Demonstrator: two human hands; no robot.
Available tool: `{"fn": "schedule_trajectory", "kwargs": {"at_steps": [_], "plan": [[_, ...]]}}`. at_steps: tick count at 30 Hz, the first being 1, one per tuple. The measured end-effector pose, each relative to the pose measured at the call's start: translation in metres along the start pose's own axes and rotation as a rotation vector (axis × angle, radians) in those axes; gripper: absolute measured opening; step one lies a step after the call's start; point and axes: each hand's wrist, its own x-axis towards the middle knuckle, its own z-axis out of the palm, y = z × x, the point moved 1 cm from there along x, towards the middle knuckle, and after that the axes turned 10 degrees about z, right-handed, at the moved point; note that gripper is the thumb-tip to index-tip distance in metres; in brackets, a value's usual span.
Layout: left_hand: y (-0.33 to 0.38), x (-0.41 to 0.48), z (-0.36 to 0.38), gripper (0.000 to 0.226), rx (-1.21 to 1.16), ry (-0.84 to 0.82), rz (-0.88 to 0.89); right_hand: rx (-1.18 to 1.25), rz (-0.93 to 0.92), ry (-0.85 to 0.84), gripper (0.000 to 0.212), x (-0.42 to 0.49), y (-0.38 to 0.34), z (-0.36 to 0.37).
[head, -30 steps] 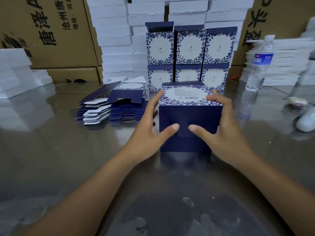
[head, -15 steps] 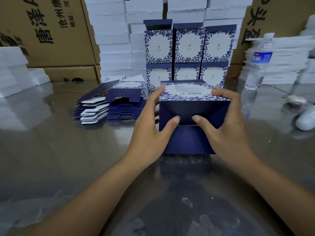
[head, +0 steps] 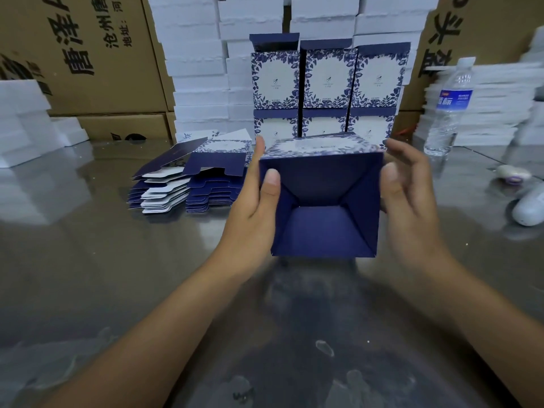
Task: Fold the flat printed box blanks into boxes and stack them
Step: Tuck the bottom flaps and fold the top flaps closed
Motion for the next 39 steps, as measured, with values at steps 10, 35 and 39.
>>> {"fn": "schedule_trajectory", "kwargs": {"at_steps": [10, 35, 39], "plan": [[-0.018, 0.013, -0.008, 0.055, -0.275, 0.29, -0.327, -0.025, 0.198, -0.019, 0.026, 0.006, 0.014, 0.0], [-0.016, 0.016, -0.009, 0.028, -0.55, 0.3, -0.565, 0.493, 0.536, -0.031, 0.015, 0.017, -0.004, -0.017], [-0.011, 0.021, -0.019, 0.021, -0.24, 0.409, -0.373, 0.331, 0.182, 0.063, 0.02, 0.013, -0.009, -0.016]]}}
